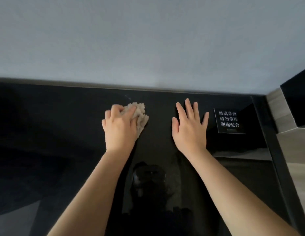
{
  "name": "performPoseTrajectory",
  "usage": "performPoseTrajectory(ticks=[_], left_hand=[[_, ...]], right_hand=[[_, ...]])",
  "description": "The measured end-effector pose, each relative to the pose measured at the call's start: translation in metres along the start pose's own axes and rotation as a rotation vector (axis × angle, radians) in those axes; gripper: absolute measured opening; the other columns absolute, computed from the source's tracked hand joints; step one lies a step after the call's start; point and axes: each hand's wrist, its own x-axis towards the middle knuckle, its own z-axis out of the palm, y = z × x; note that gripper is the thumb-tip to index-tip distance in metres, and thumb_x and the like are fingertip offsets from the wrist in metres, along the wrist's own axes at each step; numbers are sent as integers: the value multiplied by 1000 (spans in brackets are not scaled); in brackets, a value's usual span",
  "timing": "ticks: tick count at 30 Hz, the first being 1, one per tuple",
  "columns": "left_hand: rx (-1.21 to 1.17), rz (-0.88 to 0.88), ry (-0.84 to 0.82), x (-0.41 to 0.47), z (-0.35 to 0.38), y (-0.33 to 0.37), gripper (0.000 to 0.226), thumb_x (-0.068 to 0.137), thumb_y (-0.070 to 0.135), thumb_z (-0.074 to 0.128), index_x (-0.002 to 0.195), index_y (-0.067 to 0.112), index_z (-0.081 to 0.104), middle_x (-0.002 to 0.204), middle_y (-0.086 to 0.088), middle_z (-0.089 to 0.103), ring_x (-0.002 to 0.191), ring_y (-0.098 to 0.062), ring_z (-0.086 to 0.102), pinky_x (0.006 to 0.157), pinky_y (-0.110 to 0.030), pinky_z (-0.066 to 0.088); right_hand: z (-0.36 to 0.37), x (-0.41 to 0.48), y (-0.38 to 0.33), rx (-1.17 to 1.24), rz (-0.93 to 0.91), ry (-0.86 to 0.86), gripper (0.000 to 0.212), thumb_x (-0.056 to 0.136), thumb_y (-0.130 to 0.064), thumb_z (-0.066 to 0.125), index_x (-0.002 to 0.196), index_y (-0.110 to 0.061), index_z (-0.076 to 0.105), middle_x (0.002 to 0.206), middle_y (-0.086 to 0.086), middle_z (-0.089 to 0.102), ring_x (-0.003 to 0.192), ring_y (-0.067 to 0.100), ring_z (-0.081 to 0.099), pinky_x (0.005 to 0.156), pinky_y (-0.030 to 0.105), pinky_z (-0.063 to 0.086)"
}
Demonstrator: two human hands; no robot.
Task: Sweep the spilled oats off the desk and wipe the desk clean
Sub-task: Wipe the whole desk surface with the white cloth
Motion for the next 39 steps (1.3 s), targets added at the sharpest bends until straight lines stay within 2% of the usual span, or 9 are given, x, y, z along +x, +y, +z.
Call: performPoseTrajectory(ticks=[6, 13, 16, 20, 25, 30, 33, 35, 39], left_hand=[[-10, 329, -63, 7, 13, 40, 42, 86, 38, 40, 114, 22, 67, 104, -10, 55, 88, -31, 51, 69, -44, 46], [92, -384, 148, 69, -2, -22, 26, 95, 22, 50, 116, 17, 63, 114, -15, 46, 100, -36, 43, 83, -46, 35], [95, -173, 105, 56, 20, 28, 18, 91, 25, 54, 103, 18, 65, 104, -14, 51, 91, -35, 48, 70, -42, 37], [79, 205, 14, 41, 19, 31, 30, 89, 31, 48, 110, 21, 66, 100, -10, 53, 83, -31, 49, 67, -44, 46], [43, -301, 156, 61, 0, -18, 20, 89, 16, 56, 105, 14, 69, 104, -12, 50, 90, -33, 45, 76, -38, 31], [79, 141, 41, 30, 15, 22, 20, 86, 18, 63, 105, 17, 69, 98, -11, 54, 82, -32, 51, 65, -39, 39], [106, -53, 107, 52, 0, -8, 28, 89, 29, 47, 99, 15, 69, 98, -12, 54, 83, -34, 49, 69, -41, 39], [68, -222, 132, 59, 0, -12, 20, 90, 17, 52, 99, 12, 69, 101, -11, 52, 87, -33, 47, 74, -38, 34], [59, -116, 82, 13, 3, 11, 12, 87, 11, 61, 95, 14, 69, 100, -7, 52, 87, -29, 46, 73, -39, 36]], right_hand=[[0, 1, 0, 41, -4, 24, 56, 95, -41, 27, 146, -22, 39, 158, 6, 28, 148, 29, 18, 115, 61, 14], [2, 33, 3, 77, 2, 65, 49, 98, -32, 40, 144, -17, 41, 155, 9, 34, 147, 29, 23, 117, 60, 15], [5, 32, 2, 69, -7, 59, 47, 99, -32, 34, 144, -18, 42, 156, 8, 33, 147, 29, 21, 117, 59, 13], [4, 32, 5, 89, -7, 80, 52, 96, -38, 27, 142, -19, 44, 156, 6, 34, 147, 26, 21, 117, 57, 12], [4, 33, 2, 66, 3, 80, 54, 96, -38, 24, 142, -19, 44, 155, 7, 35, 147, 28, 23, 117, 59, 16], [5, 30, 7, 92, -14, 75, 48, 97, -34, 34, 142, -18, 45, 155, 7, 34, 147, 28, 22, 117, 59, 14], [5, 30, 9, 111, -21, 81, 46, 96, -32, 40, 140, -18, 47, 154, 6, 36, 147, 27, 24, 117, 58, 14], [5, 30, 7, 98, -8, 79, 46, 96, -31, 44, 140, -17, 47, 154, 6, 36, 147, 27, 23, 117, 58, 14], [5, 30, 6, 99, -10, 72, 46, 96, -30, 44, 140, -17, 47, 154, 7, 36, 146, 28, 24, 117, 60, 15]])
